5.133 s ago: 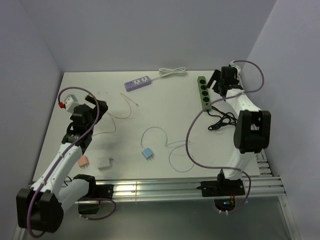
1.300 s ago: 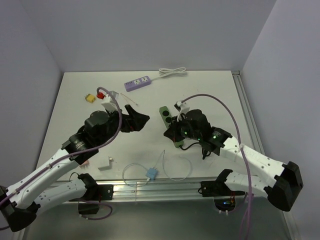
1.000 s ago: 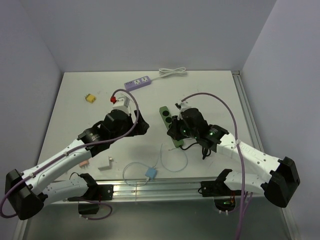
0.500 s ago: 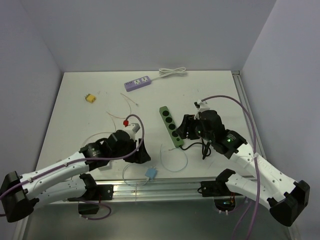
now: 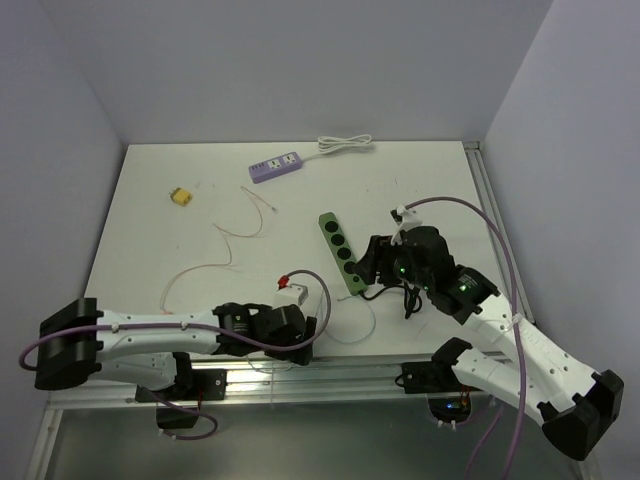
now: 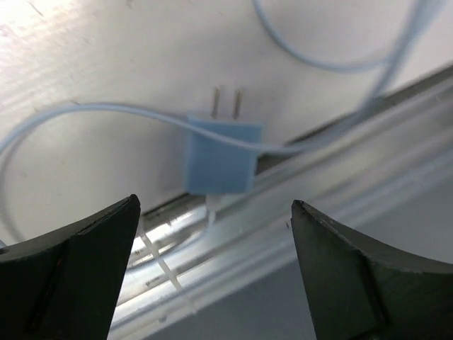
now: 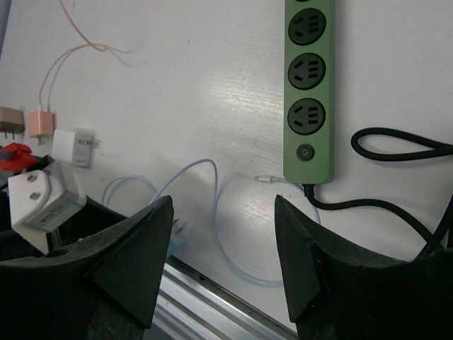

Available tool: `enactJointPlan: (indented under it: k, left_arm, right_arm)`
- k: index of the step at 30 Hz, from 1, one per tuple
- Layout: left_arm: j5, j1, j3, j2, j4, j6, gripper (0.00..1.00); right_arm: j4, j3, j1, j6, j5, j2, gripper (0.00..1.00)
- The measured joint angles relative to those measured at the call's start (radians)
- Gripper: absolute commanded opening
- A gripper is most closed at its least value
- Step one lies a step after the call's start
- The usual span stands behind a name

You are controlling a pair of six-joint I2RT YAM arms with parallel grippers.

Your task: Insert the plug

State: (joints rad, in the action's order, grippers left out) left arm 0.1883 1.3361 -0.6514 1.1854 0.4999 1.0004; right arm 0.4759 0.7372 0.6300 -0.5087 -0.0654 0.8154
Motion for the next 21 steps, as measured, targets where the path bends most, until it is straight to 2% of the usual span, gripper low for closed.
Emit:
enactJointPlan:
  k: [7,10,13,14,16,17,18,21]
  left_arm:
    - [0.093,0.000,-0.053,0.178,-0.024,-0.008,0.82]
    - [0.106,0.000,-0.073,0.241,-0.040,-0.025,0.71]
    - [0.117,0.000,-0.084,0.265,-0.067,-0.045,0.53]
    - [0.118,0.000,-0.087,0.271,-0.076,-0.052,0.37]
    - [0.119,0.000,-0.100,0.286,-0.086,-0.061,0.21]
    - [0.119,0.000,-0.107,0.297,-0.096,-0.069,0.04]
    - [0.117,0.000,-0.116,0.305,-0.100,-0.077,0.00]
    - [0.117,-0.005,-0.118,0.308,-0.105,-0.088,0.00]
  right_arm:
    - [-0.002,-0.014,0.000,-0.003,-0.016,-0.023,0.66]
    - [-0.007,-0.028,0.000,-0.008,-0.028,-0.026,0.66]
    - [-0.011,-0.044,0.000,-0.016,-0.034,-0.026,0.66]
    - [-0.010,-0.046,0.000,-0.019,-0.035,-0.026,0.66]
    - [-0.011,-0.046,0.000,-0.022,-0.037,-0.026,0.66]
    - [-0.011,-0.046,0.000,-0.023,-0.037,-0.026,0.66]
    - [-0.011,-0.046,0.000,-0.023,-0.037,-0.026,0.66]
    - [-0.010,-0.046,0.000,-0.023,-0.034,-0.027,0.66]
